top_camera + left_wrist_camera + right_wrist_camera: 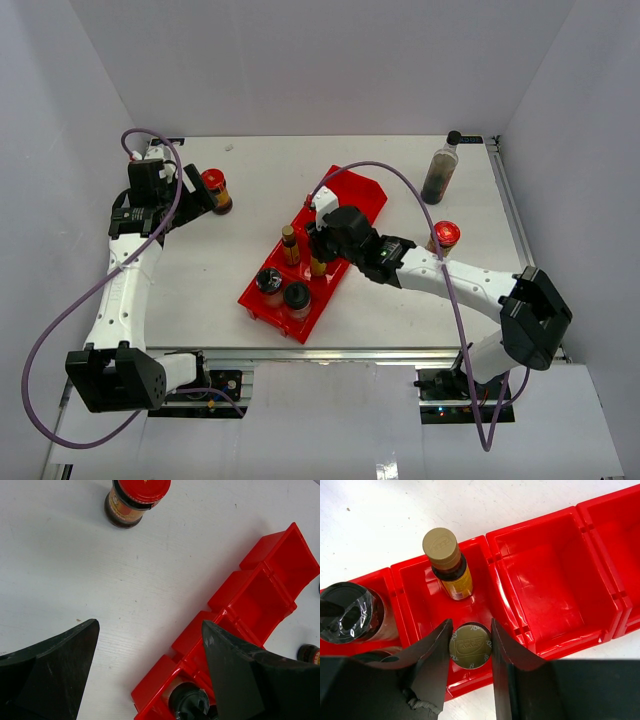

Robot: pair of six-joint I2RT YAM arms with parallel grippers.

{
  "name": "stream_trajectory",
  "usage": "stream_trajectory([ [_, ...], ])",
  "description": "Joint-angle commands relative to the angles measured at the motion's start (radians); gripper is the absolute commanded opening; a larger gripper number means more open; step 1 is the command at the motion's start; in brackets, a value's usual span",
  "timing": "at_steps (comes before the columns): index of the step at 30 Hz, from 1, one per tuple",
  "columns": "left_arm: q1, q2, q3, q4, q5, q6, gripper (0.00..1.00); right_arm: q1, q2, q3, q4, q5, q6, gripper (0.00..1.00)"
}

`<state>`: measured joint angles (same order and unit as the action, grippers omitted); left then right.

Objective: Organize the condiment bottles

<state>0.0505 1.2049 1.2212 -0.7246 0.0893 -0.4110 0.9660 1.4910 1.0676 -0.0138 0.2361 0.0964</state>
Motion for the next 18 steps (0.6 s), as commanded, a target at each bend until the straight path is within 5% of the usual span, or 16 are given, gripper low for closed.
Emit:
stream_trajectory([
  [1, 0.005, -0.027, -0.015, 0.023, 0.003, 0.001, 0.94, 0.014, -0.018, -0.024, 0.225, 0.022, -0.015, 0.08],
  [4, 0.003, -0.016, -0.024, 0.033, 0.001, -0.002, 0.94, 0.022, -0.018, -0.043, 0.244, 0.03, -0.015, 0.11],
  [10, 0.004, -0.002, -0.029, 0.048, -0.004, -0.003, 0.94, 0.028, -0.021, -0.055, 0.236, 0.048, -0.021, 0.42],
  [18, 0.005, 0.04, -0.007, 0.05, -0.014, 0.0, 0.94, 0.028, -0.023, -0.061, 0.218, 0.057, -0.023, 0.48],
])
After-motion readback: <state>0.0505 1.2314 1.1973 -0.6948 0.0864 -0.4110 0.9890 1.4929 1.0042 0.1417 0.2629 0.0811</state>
